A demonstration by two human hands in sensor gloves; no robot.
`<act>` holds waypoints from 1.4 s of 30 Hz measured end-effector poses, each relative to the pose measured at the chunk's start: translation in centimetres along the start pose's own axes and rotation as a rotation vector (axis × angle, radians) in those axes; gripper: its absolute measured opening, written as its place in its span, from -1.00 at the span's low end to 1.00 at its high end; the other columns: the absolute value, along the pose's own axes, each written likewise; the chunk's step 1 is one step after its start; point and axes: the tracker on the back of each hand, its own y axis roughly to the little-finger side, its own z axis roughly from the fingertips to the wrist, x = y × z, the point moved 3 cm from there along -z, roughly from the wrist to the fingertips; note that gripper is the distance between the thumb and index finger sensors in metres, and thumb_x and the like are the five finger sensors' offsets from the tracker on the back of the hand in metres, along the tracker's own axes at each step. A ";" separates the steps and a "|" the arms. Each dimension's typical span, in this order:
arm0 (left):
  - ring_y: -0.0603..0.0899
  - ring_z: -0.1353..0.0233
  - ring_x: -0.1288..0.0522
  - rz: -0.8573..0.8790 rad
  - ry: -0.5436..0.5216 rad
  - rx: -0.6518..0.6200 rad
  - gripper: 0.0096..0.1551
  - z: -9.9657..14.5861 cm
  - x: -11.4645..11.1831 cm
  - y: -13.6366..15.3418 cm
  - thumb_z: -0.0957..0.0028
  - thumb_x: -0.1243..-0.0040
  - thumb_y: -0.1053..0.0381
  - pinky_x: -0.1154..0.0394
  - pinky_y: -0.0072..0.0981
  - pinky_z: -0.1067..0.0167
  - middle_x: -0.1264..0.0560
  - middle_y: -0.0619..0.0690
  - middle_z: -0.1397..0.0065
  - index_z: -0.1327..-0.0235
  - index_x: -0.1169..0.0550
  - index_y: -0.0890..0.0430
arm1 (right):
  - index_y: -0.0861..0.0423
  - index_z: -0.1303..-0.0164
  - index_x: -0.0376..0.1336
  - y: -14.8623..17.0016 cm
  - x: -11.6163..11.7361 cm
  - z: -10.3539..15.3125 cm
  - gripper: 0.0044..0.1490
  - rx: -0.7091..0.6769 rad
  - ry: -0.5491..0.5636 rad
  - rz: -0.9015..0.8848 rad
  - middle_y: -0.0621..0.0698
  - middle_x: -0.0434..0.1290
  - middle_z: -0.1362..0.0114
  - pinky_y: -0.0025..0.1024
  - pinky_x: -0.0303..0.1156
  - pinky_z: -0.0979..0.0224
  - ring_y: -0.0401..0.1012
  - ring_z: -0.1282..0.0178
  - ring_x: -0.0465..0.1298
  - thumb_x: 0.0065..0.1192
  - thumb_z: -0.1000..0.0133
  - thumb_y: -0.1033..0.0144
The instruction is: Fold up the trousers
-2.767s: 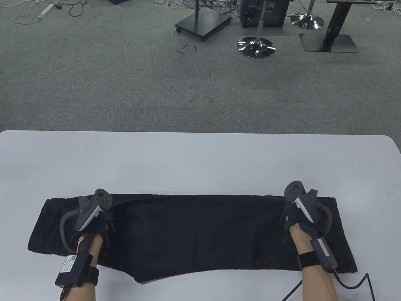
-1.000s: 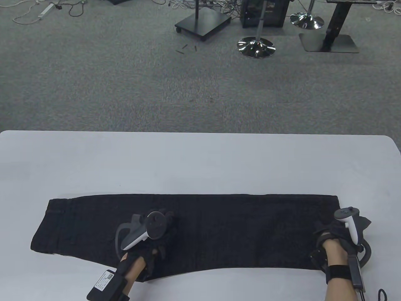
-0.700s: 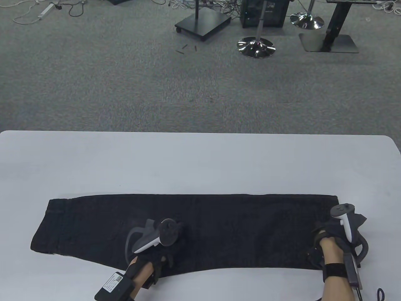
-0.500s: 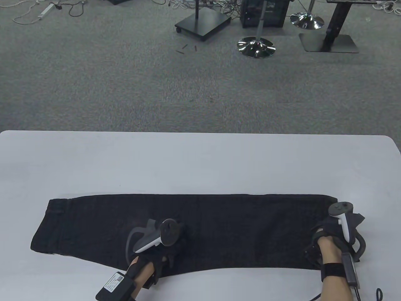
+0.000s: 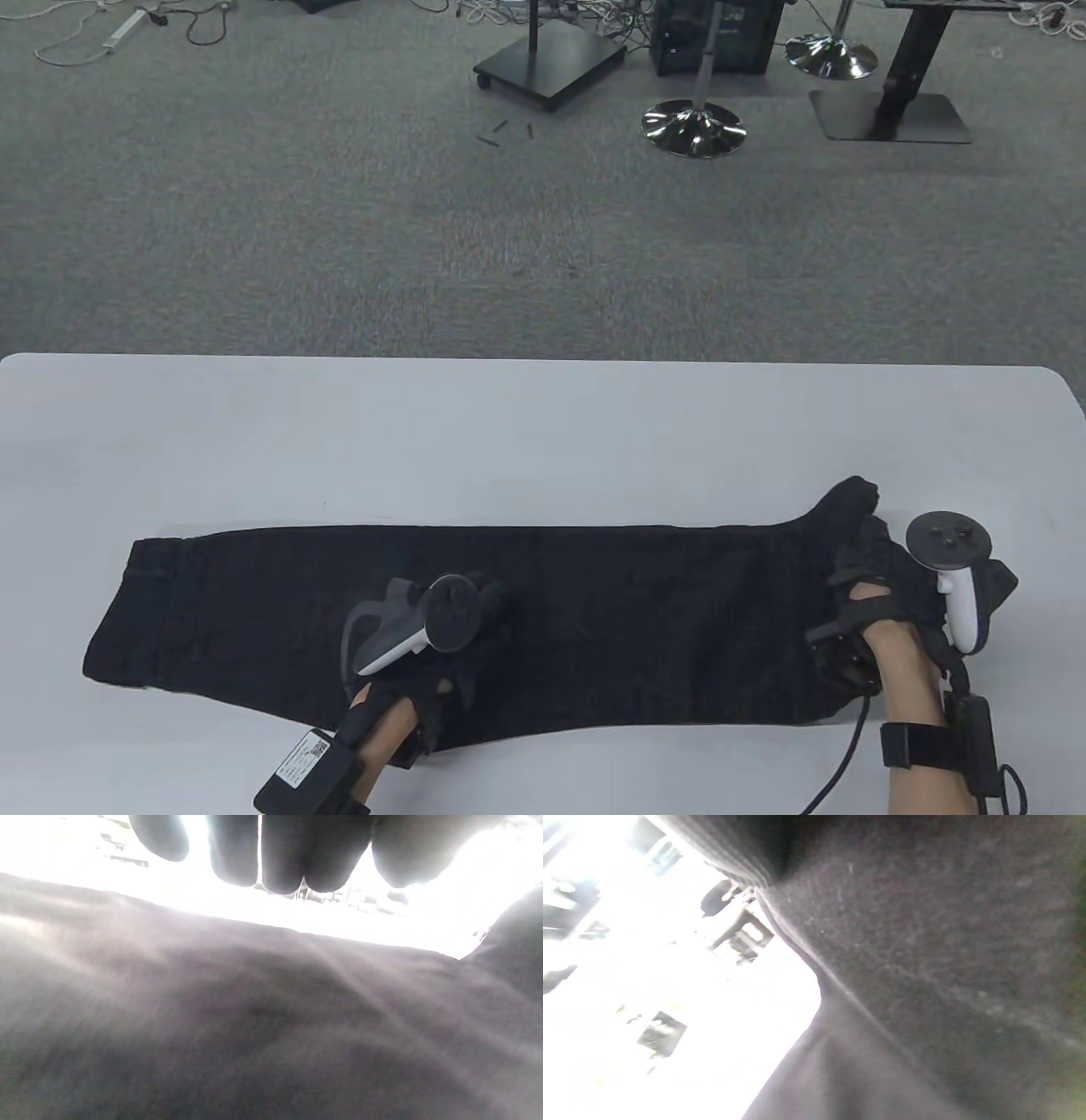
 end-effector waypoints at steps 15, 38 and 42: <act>0.16 -0.72 -0.34 0.695 -0.121 -0.099 -0.18 1.5 6.2 0.3 -0.20 -0.03 -0.46 -0.27 0.17 -0.61 -0.24 -0.18 -0.74 -0.70 -0.25 -0.18 | 0.05 -0.50 -0.01 -14.1 12.4 8.8 -0.27 -0.356 -0.392 -0.441 0.03 0.39 -0.37 0.08 0.39 -0.33 -0.04 -0.16 0.50 0.16 -0.15 0.21; 0.16 -0.64 -0.41 1.120 0.054 -0.129 -0.06 -1.1 0.8 1.7 -0.24 0.03 -0.49 -0.30 0.14 -0.60 -0.20 -0.09 -0.72 -0.77 -0.02 -0.13 | -0.05 -0.52 0.05 -14.8 22.6 9.9 -0.32 -0.364 -0.634 -0.500 0.11 0.31 -0.51 0.18 0.32 -0.44 0.11 -0.38 0.44 0.11 -0.18 0.13; 0.16 -0.62 -0.42 1.163 0.064 -0.132 -0.07 -1.3 0.2 2.1 -0.26 -0.01 -0.45 -0.31 0.14 -0.60 -0.22 -0.10 -0.72 -0.77 -0.03 -0.12 | -0.02 -0.51 0.06 -14.8 22.9 10.0 -0.33 -0.367 -0.660 -0.513 0.11 0.31 -0.52 0.18 0.32 -0.44 0.11 -0.41 0.43 0.11 -0.19 0.13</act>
